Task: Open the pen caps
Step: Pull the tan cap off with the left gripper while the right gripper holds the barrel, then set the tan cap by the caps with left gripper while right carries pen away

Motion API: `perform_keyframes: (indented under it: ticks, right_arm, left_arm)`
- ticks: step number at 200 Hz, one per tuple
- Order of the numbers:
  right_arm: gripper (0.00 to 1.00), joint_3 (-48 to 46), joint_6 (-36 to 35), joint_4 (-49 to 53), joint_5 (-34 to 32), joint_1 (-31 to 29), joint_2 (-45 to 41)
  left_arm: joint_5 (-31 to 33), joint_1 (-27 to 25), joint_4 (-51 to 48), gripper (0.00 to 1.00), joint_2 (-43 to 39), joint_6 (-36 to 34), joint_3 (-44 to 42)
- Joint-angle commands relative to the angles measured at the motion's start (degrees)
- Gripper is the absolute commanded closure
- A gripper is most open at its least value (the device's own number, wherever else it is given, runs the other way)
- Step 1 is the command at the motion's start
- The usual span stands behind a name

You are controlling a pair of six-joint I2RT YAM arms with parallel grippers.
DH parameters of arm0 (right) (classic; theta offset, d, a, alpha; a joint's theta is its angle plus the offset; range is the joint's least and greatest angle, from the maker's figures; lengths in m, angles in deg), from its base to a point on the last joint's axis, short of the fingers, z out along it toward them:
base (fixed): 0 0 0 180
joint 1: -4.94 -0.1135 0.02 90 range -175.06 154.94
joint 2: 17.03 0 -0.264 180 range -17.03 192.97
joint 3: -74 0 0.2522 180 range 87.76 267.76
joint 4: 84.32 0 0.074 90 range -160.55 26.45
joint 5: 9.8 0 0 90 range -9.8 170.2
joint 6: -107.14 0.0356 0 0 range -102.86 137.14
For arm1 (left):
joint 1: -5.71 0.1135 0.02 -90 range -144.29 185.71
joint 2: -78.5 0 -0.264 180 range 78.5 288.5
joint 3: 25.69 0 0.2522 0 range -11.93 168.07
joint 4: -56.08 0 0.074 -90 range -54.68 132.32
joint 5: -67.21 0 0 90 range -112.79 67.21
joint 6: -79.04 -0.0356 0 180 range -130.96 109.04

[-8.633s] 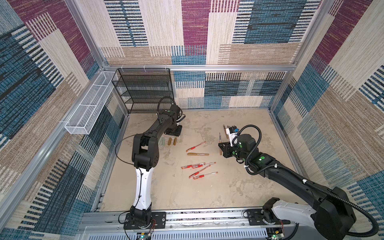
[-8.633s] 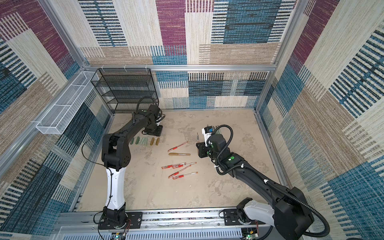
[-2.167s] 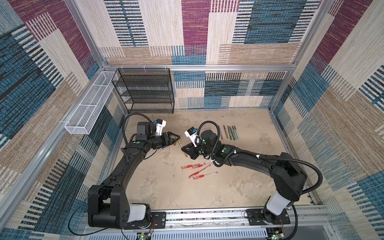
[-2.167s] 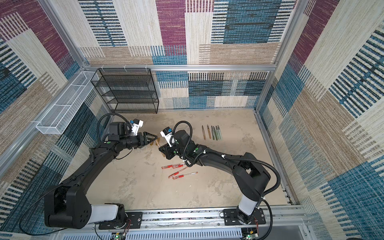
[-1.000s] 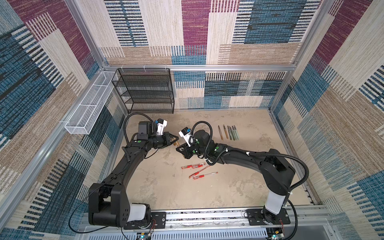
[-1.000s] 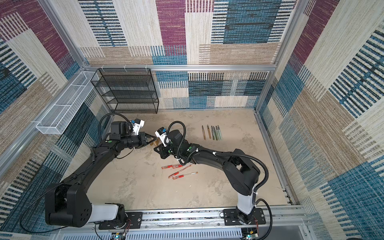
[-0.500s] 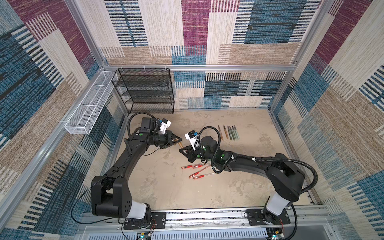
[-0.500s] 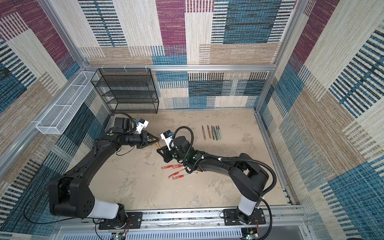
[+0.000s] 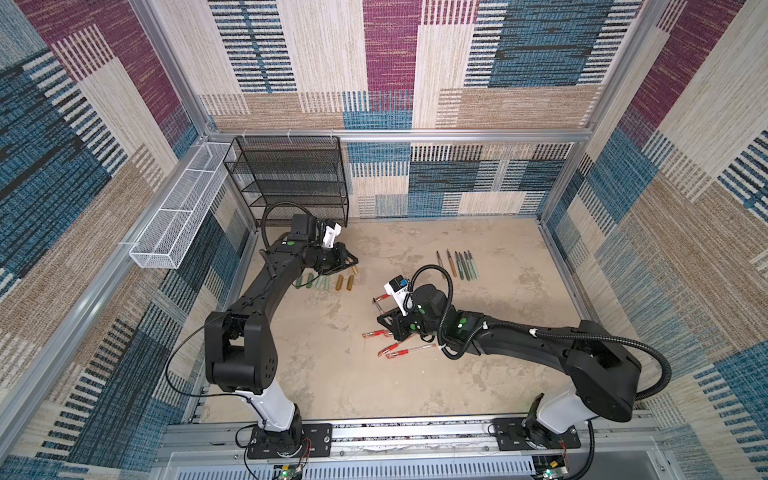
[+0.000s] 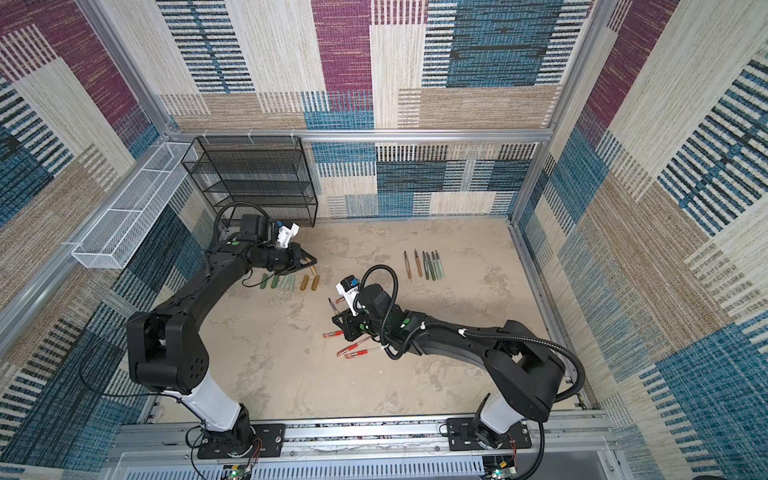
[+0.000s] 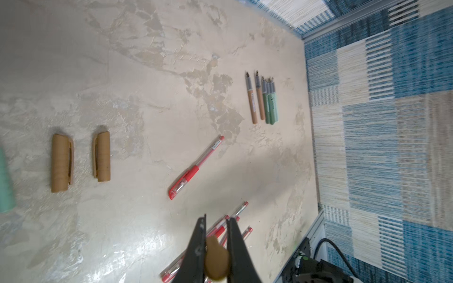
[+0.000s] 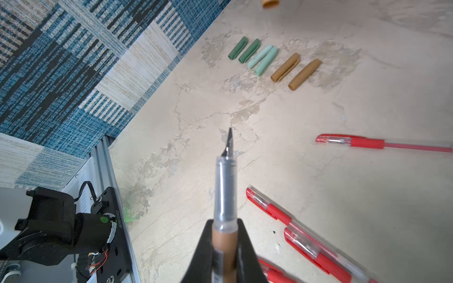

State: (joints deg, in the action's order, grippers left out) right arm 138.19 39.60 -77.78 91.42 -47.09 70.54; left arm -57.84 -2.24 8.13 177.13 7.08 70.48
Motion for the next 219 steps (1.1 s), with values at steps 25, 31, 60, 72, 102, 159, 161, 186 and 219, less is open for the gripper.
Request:
perform_keyframes:
  ticks: [25,31,60,72,102,159,161,186,219]
  right_arm:
    - [1.00,-3.3,3.1,2.7,-8.6,0.9,-7.1]
    - [1.00,-3.9,3.4,3.0,-9.1,1.1,-8.1]
    - [1.00,-6.0,4.2,5.6,-10.4,2.5,-12.7]
    - [1.00,-6.8,4.3,6.7,-10.9,2.9,-14.3]
    - [1.00,-9.3,5.3,7.8,-11.6,4.2,-18.6]
    - [1.00,-10.6,5.6,10.0,-12.0,5.0,-21.2]
    - [1.00,-10.7,5.6,10.0,-12.0,5.0,-21.3]
    - [1.00,-11.0,5.7,10.1,-12.1,5.1,-21.8]
    - [1.00,-11.0,5.7,10.3,-12.0,5.3,-21.8]
  left_arm:
    - [13.9,-4.5,-10.3,1.00,9.0,-11.0,8.1]
    - [14.8,-4.9,-11.1,1.00,10.5,-11.2,9.4]
    - [19.0,-6.5,-14.7,0.98,16.8,-11.7,14.6]
    - [20.2,-6.9,-15.7,0.97,19.0,-11.9,16.6]
    - [22.7,-7.4,-17.8,0.94,23.5,-12.0,20.1]
    - [28.0,-8.1,-20.7,0.91,30.8,-12.8,27.2]
    - [28.3,-8.1,-20.8,0.91,31.0,-12.9,27.4]
    - [29.5,-8.2,-21.5,0.88,33.3,-12.5,29.7]
    - [29.3,-8.3,-21.8,0.80,35.1,-12.4,30.8]
